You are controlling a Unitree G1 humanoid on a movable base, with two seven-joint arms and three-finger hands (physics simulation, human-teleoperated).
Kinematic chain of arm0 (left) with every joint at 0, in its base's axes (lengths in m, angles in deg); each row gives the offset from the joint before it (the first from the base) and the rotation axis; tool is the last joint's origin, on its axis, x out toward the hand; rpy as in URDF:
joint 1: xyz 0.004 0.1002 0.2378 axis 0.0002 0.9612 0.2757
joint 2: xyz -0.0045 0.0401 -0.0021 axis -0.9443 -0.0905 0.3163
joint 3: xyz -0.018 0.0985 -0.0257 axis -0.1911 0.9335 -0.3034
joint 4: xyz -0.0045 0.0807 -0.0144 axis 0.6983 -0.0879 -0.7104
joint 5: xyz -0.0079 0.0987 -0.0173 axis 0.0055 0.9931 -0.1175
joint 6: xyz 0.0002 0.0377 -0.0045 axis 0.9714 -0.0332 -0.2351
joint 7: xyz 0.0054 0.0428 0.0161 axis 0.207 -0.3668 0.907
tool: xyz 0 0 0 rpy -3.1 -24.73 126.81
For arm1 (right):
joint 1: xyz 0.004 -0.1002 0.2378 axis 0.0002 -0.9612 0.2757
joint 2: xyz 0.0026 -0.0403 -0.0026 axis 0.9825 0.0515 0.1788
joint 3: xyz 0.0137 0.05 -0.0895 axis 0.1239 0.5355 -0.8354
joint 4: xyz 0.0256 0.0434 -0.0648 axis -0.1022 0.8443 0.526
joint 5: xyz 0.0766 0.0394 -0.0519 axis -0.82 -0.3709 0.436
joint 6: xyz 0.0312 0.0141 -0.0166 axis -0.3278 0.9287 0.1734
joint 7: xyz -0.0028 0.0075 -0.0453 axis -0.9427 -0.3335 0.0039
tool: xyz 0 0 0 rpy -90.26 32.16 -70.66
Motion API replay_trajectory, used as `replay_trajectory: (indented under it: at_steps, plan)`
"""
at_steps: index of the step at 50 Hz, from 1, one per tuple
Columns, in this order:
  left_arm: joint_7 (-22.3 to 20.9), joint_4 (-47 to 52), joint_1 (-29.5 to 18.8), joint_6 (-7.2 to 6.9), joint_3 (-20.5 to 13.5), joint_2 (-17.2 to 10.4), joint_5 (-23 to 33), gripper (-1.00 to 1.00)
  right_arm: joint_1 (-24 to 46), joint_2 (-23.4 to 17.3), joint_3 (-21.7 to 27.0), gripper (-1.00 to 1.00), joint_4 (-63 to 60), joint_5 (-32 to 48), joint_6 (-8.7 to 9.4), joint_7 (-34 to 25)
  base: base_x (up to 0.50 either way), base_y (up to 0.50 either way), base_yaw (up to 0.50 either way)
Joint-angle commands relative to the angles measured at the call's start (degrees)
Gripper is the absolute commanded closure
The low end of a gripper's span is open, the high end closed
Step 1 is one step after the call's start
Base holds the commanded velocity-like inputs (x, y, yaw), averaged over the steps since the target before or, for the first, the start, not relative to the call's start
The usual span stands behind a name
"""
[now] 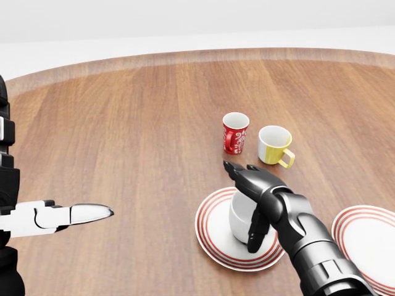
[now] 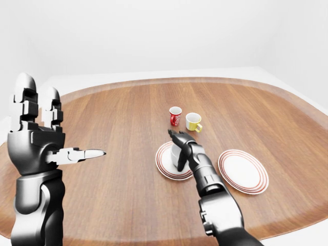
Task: Put the white mug on the left plate.
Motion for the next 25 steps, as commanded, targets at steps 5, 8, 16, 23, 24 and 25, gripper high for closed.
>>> replay_trajectory:
  at_steps: [5,8,16,23,24,25]
  plan:
    - [-0.09,0.06,0.07,0.00,0.03,0.03,0.04,-1.00,-1.07,-0.35,0.04,-1.00,-0.90,0.24,0.00,-1.83,0.00,0.00,0.00]
    - [-0.09,0.04,0.16,0.00,0.06,0.06,0.05,-1.00,-1.47,-0.49,0.03,-1.00,-2.55,0.55,0.00,-2.47,0.00,0.00,0.00]
    - [-0.15,-0.05,0.16,0.00,0.08,0.05,0.10,-1.00,-2.07,-0.92,0.54,-1.00,-7.64,1.96,0.00,-4.13,0.00,0.00,0.00]
    - [-0.12,0.05,0.05,0.00,-0.08,-0.01,-0.01,-1.00,-4.11,-0.94,1.67,-1.00,-18.26,1.63,2.55,-9.56,0.00,0.00,0.00]
    - [-0.12,0.07,0.05,0.00,-0.07,0.00,-0.01,-1.00,-4.40,-0.90,1.78,-1.00,-19.38,1.64,2.89,-10.20,0.00,0.00,0.00]
    - [-0.13,0.08,0.07,0.00,-0.02,0.01,0.01,-1.00,-4.78,-0.92,1.93,-1.00,-21.43,1.60,3.26,-11.29,0.00,0.00,0.00]
